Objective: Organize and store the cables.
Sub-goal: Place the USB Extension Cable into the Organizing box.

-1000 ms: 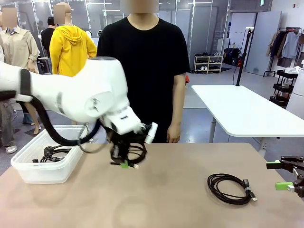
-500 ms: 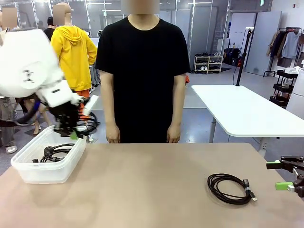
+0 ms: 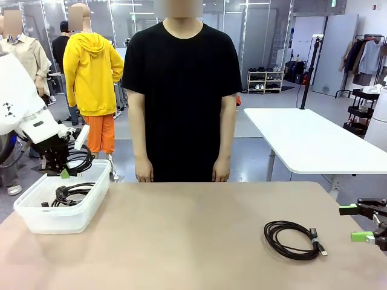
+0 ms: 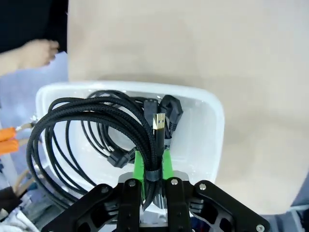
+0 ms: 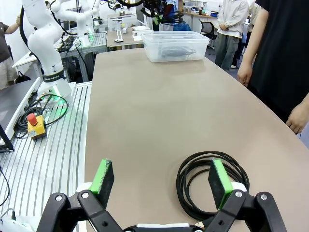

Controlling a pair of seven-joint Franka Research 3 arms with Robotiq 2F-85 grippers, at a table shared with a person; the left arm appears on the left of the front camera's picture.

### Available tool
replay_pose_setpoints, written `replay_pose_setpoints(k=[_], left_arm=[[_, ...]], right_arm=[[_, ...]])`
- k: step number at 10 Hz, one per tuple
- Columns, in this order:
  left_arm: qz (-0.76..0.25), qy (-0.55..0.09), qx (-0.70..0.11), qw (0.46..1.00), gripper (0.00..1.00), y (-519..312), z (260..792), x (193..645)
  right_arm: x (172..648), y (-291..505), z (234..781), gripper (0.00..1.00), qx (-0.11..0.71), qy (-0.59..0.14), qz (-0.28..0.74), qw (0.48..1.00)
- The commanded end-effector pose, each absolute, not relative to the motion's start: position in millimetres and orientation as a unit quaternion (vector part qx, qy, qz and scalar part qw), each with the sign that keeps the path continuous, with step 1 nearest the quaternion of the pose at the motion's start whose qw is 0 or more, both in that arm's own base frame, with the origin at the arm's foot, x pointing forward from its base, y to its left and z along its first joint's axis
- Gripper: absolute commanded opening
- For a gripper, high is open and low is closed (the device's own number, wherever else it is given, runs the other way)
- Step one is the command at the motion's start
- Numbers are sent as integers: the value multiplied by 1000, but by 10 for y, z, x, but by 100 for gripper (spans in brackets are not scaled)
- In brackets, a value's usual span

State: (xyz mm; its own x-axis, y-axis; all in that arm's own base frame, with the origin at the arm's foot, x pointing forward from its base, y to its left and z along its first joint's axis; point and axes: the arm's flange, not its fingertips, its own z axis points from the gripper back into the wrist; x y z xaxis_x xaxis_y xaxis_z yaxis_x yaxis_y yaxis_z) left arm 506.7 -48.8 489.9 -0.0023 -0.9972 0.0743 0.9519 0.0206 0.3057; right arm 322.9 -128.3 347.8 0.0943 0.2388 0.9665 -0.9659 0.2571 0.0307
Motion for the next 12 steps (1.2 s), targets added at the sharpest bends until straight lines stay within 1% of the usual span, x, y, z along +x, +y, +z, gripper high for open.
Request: replay_pose_setpoints(k=[1,2,4,5,7,10,11,12], left_arm=[[-664,-117,72,735,16,-422,4759,5397],[-655,-114,48,745,16,-328,4623,5550],[-635,-87,28,767,16,-203,4416,5695],[-626,-83,17,775,16,-155,4316,5766],[-624,-81,-4,777,16,-135,4156,5829],[-620,-78,-9,780,16,-138,4111,5801],[-618,-74,-7,782,27,-152,4096,5818],[-617,-70,-7,784,45,-160,4109,5805]], right_arm=[[3242,-1277,3508,100,382,-481,472,632],[3242,-1277,3508,100,382,-481,472,632],[3242,-1277,3508,100,382,-481,472,632],[3242,-1277,3508,100,382,-481,472,632],[3242,-1277,3508,100,382,-481,472,632],[3242,-1277,3508,100,382,-481,472,632],[3242,-1277,3508,100,382,-481,472,632],[3242,-1277,3508,100,382,-481,472,632]])
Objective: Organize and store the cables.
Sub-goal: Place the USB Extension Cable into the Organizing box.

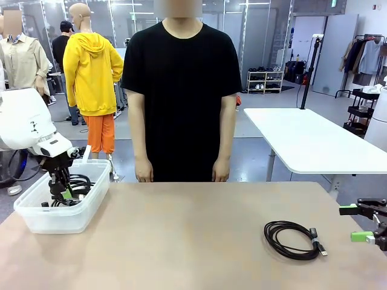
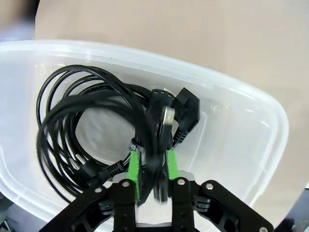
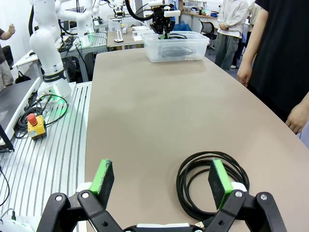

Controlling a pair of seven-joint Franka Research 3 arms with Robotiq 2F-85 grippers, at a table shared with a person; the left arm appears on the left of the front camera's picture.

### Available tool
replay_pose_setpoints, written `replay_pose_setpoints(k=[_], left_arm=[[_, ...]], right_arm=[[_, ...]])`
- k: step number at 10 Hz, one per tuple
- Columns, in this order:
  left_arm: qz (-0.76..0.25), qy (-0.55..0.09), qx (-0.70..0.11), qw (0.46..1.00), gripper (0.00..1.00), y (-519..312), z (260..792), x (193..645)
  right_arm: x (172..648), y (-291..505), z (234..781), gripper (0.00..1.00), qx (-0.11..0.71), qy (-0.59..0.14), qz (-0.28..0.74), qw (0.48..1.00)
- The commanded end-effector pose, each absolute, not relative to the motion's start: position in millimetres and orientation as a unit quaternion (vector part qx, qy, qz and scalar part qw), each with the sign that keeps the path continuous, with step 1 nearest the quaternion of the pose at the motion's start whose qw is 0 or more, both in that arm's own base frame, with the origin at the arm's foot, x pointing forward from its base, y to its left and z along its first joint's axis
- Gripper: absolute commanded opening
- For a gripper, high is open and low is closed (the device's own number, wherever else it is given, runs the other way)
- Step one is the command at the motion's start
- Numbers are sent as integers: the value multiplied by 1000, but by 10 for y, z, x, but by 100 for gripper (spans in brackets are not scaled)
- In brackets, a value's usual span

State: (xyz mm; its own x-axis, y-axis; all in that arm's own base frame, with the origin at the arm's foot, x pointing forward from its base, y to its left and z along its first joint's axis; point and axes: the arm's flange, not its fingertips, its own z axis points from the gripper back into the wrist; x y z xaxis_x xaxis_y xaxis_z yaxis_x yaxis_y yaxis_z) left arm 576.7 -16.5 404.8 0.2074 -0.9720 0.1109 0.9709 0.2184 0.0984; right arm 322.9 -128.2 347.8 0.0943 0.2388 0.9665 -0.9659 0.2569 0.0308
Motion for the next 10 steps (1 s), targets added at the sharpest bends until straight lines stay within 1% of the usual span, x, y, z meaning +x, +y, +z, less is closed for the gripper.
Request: replay_pose_setpoints(k=[1,2,3,4,6,7,8,9,10], left_arm=[[-615,-71,-6,785,58,-157,4134,5787],[-616,-74,-6,784,76,-158,4158,5773],[-617,-78,-10,783,89,-160,4176,5748],[-614,-76,-9,785,100,-149,4183,5730],[-609,-90,-6,788,100,-141,4243,5682],[-598,-91,-3,796,100,-139,4247,5660],[-577,-108,-10,810,100,-111,4218,5653],[-612,-83,6,786,100,-149,4225,5729],[-612,-83,6,786,100,-149,4225,5729]], right_arm=[[3242,-1277,3508,100,382,-481,472,632],[3242,-1277,3508,100,382,-481,472,632],[3242,-1277,3508,100,382,-481,472,632],[3242,-1277,3508,100,382,-481,472,632],[3242,-1277,3508,100,382,-481,472,632],[3242,-1277,3508,100,382,-481,472,632],[3242,-1277,3508,100,382,-481,472,632],[3242,-1277,3508,100,382,-481,472,632],[3242,-1277,3508,100,382,-481,472,632]])
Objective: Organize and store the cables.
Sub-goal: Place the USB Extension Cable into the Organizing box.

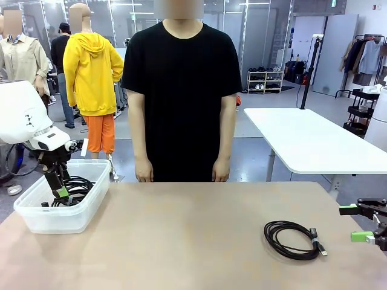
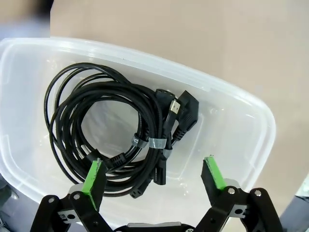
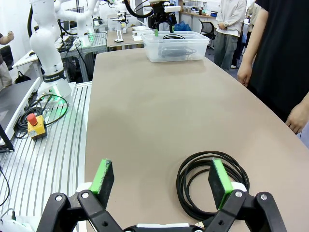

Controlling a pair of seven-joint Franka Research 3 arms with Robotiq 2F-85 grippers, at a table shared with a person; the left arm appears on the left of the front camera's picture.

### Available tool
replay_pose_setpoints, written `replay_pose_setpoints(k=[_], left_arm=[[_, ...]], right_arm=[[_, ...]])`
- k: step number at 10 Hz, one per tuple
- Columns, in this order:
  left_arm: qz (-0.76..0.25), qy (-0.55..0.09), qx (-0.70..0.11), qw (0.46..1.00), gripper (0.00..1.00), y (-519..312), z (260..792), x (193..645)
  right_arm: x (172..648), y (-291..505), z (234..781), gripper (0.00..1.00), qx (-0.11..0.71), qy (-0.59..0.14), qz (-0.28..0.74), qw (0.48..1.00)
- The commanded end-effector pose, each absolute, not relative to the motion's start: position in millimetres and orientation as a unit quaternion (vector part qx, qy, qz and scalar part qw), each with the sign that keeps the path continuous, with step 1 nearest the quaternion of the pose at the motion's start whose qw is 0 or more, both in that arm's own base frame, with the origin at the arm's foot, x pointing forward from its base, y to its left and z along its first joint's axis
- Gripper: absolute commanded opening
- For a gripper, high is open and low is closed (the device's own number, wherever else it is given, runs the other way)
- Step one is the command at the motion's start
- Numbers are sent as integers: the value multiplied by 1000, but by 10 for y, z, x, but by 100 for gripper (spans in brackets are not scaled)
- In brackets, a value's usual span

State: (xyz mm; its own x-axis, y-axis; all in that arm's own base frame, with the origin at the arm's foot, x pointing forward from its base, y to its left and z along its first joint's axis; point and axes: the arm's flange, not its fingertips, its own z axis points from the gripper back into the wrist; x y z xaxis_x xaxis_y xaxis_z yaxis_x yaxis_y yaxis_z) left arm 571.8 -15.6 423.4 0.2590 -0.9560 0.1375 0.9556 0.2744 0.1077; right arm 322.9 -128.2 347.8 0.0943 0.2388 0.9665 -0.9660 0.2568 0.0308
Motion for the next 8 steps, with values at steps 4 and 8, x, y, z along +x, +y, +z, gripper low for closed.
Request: replay_pose_setpoints(k=[4,8], left_arm=[[-612,-83,6,786,100,-149,4225,5729],[-612,-83,6,786,100,-149,4225,5729]], right_arm=[[3242,-1277,3508,100,382,-481,472,632],[3242,-1277,3508,100,382,-481,472,632]])
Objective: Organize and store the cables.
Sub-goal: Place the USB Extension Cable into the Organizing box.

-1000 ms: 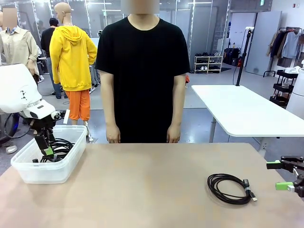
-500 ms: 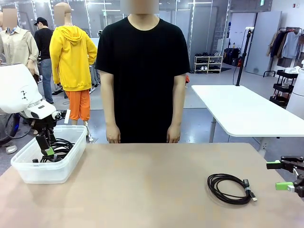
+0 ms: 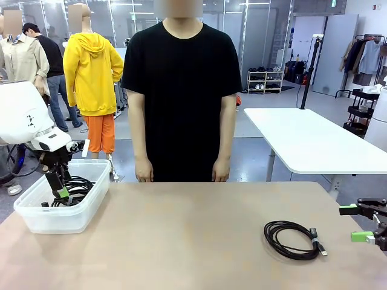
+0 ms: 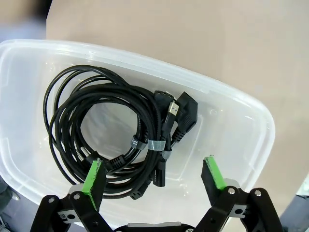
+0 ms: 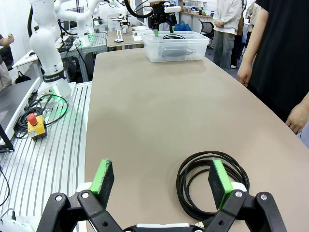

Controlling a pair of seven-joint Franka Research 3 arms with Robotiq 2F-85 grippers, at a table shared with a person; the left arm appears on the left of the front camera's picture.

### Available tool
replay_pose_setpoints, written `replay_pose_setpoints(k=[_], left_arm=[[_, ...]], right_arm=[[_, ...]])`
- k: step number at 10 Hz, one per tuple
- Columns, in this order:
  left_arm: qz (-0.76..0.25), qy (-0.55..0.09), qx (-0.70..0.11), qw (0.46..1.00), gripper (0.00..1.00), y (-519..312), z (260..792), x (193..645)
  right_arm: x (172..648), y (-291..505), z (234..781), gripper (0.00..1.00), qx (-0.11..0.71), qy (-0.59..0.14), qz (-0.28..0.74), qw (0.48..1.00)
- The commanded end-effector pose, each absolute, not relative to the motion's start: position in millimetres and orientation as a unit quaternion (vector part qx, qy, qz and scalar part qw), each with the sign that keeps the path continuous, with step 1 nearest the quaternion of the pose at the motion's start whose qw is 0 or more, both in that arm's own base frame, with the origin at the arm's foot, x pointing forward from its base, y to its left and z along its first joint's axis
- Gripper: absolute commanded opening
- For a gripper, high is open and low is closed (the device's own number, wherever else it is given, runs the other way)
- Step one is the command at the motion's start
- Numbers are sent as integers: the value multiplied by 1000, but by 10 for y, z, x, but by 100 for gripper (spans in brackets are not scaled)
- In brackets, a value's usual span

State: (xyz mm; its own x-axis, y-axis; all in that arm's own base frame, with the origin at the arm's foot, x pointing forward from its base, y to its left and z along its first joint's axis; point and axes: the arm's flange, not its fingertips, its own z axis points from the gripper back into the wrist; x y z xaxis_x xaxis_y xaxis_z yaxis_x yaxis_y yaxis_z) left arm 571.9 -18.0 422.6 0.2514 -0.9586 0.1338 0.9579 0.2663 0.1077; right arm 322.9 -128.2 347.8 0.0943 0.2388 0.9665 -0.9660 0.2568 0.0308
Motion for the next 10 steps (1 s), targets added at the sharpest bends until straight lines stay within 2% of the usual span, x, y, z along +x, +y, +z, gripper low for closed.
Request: replay_pose_setpoints(k=[1,2,3,6,8,10], left_arm=[[-612,-83,6,786,100,-149,4225,5729],[-606,-86,2,791,99,-180,4226,5719],[-590,-114,1,800,100,-234,4564,5614],[-516,-182,-78,833,100,-184,4920,4933],[-509,-239,-160,811,100,-41,4992,4440],[-526,-293,-193,775,100,105,4963,4031]], right_arm=[[3242,-1277,3508,100,382,-481,472,632],[3242,-1277,3508,100,382,-481,472,632],[3242,-1277,3508,100,382,-481,472,632],[3242,-1277,3508,100,382,-481,472,632],[3242,-1277,3508,100,382,-481,472,632],[3242,-1277,3508,100,382,-481,472,632]])
